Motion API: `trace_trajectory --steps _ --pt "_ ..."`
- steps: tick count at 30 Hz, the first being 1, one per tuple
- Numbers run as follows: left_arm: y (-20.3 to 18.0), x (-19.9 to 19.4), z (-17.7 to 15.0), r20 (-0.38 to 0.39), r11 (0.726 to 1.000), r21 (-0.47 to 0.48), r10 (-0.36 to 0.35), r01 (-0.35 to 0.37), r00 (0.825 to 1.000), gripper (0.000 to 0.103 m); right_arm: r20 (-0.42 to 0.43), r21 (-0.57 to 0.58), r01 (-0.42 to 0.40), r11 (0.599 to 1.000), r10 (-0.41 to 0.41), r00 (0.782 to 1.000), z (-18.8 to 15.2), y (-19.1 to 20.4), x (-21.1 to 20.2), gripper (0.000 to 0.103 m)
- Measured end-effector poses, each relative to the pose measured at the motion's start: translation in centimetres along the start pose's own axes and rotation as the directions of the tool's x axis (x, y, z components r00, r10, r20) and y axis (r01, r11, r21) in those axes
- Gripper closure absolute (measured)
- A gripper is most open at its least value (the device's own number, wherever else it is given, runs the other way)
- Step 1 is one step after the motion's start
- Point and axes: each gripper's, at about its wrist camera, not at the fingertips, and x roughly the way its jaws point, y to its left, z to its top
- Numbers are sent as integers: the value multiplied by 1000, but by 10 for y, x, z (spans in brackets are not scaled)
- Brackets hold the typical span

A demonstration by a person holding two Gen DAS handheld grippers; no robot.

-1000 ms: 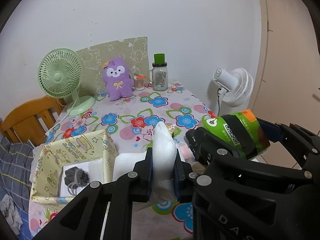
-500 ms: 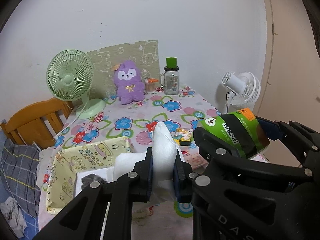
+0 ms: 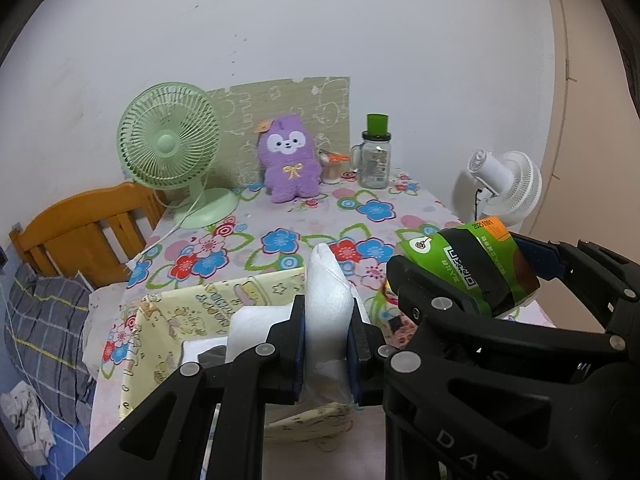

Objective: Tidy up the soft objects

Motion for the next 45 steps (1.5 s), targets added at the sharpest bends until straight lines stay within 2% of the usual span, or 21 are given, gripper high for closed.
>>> trace_trajectory --steps 14,35,39,45 --pt "37 18 -4 -34 1000 -14 25 -25 999 87 -45 -28 -29 999 27 999 6 34 29 30" --pt "87 47 -23 -122 994 -57 83 -90 989 86 -118 -65 -129 990 121 986 1 80 72 30" --pt "95 60 -29 -154 993 -32 106 -112 982 84 -129 -71 -140 988 130 983 -1 85 83 30" --pt "106 75 -37 -205 993 -35 107 -116 973 72 -143 -69 -155 986 144 979 1 89 100 30"
